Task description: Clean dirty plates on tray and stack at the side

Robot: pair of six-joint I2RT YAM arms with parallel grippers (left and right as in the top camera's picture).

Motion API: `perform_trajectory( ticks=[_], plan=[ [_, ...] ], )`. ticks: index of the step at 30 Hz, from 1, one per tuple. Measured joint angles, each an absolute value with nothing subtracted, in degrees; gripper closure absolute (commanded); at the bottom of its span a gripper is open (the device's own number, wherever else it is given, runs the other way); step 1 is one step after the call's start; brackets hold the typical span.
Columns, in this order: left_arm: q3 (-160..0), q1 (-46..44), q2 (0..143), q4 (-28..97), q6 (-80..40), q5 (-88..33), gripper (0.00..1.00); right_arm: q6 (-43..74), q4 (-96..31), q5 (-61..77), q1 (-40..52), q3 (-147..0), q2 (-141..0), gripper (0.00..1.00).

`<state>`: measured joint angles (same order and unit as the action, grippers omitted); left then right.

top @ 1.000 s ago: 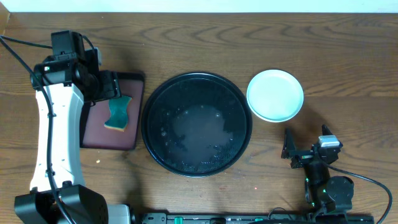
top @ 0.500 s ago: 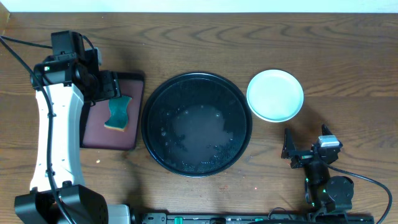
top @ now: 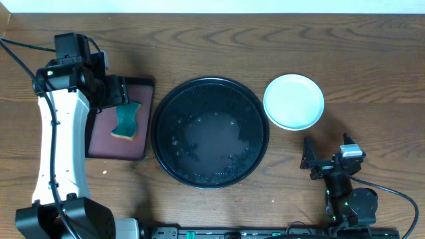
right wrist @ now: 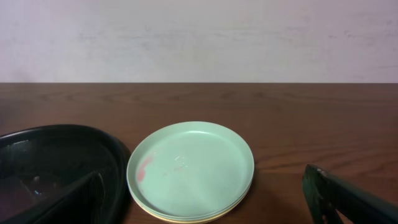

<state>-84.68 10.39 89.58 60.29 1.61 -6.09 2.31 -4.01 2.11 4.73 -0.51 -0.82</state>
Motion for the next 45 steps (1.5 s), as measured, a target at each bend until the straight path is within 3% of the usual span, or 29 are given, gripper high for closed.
perform_trajectory(
  ticks=[8,14,30,37,45],
  plan=[
    [-84.62,10.26,83.24,62.78,1.61,-6.15,0.26,2.33,-4.01,2.11,4.75,-0.51,-0.82,0.01],
    [-79.59,7.79,65.49,50.48,1.61,-6.15,0.25,2.33,-4.01,2.11,4.75,-0.51,-0.75,0.01],
    [-29.28,3.95,29.85,7.53,4.58,-6.55,0.25,2.33,-3.99,2.13,4.75,-0.51,-0.69,0.01],
    [-14.41,3.95,19.44,-3.42,5.89,-6.55,0.26,2.33,-4.03,2.13,4.75,-0.51,-0.69,0.01],
    [-4.95,3.64,8.45,-4.54,7.16,-6.39,0.26,2.33,-4.01,2.13,4.75,-0.51,-0.69,0.01]
  ],
)
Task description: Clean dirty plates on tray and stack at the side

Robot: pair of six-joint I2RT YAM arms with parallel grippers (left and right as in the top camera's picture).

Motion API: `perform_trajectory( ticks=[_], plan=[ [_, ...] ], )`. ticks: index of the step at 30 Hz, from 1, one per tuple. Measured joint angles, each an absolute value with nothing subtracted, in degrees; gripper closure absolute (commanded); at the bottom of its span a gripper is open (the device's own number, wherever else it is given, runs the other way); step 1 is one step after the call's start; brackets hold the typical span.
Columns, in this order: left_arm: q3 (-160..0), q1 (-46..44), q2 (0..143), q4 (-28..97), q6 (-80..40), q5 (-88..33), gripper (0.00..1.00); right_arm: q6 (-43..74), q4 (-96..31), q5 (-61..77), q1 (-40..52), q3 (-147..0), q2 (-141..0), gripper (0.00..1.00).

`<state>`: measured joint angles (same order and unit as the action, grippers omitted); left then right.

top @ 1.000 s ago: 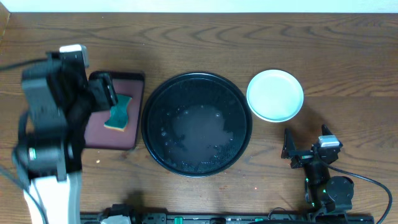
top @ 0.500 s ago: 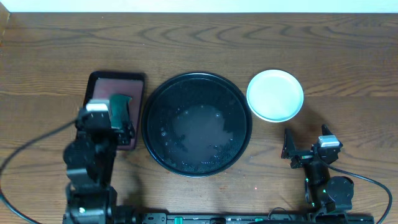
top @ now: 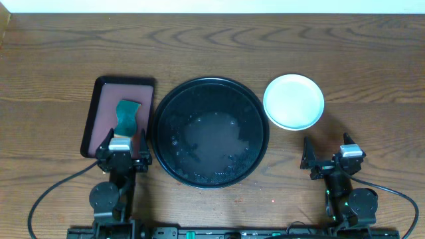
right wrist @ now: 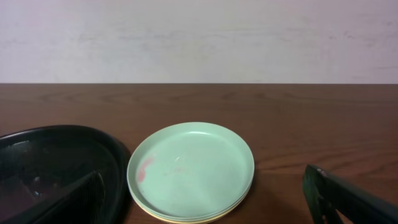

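Observation:
A stack of pale green plates (top: pixel 293 101) sits on the table right of the round black tray (top: pixel 210 131). In the right wrist view the top plate (right wrist: pixel 191 169) shows a pink smear at its left side. A green sponge (top: pixel 127 116) lies on the maroon tray (top: pixel 99 99). My left gripper (top: pixel 123 139) rests open at the near table edge, just below the maroon tray. My right gripper (top: pixel 325 151) is also open, near the front edge below the plates. Its fingers (right wrist: pixel 348 199) frame the stack without touching it.
The black tray's wet bottom holds droplets and film, and its rim (right wrist: pixel 74 134) lies just left of the plate stack. The maroon tray almost touches the black tray's left rim. Bare wood runs along the far side of the table (top: pixel 212 46).
My left arm was stretched out over the maroon tray with its gripper beside the sponge. Now it is pulled back to the near edge, open, and the sponge lies alone. The right arm is unchanged.

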<state>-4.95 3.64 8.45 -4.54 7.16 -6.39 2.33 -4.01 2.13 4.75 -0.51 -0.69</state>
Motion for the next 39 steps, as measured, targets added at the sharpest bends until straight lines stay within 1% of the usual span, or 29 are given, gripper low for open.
perform_trajectory(
  ticks=[6,8,14,39],
  plan=[
    [-1.30,2.11,2.09,-4.47,7.57,-4.97,0.25,2.33,-3.99,2.13,4.75,-0.51,-0.69,0.01],
    [-0.84,2.02,1.04,-2.76,7.57,-4.60,0.25,2.33,-4.01,2.13,4.75,-0.51,-0.69,0.01],
    [-0.78,2.02,0.62,1.28,7.60,-3.79,0.25,2.33,-4.01,2.13,4.75,-0.51,-0.69,0.01],
    [-0.78,2.02,0.62,1.26,7.57,-3.51,0.25,2.33,-4.01,2.13,4.75,-0.51,-0.69,0.01]
  ],
)
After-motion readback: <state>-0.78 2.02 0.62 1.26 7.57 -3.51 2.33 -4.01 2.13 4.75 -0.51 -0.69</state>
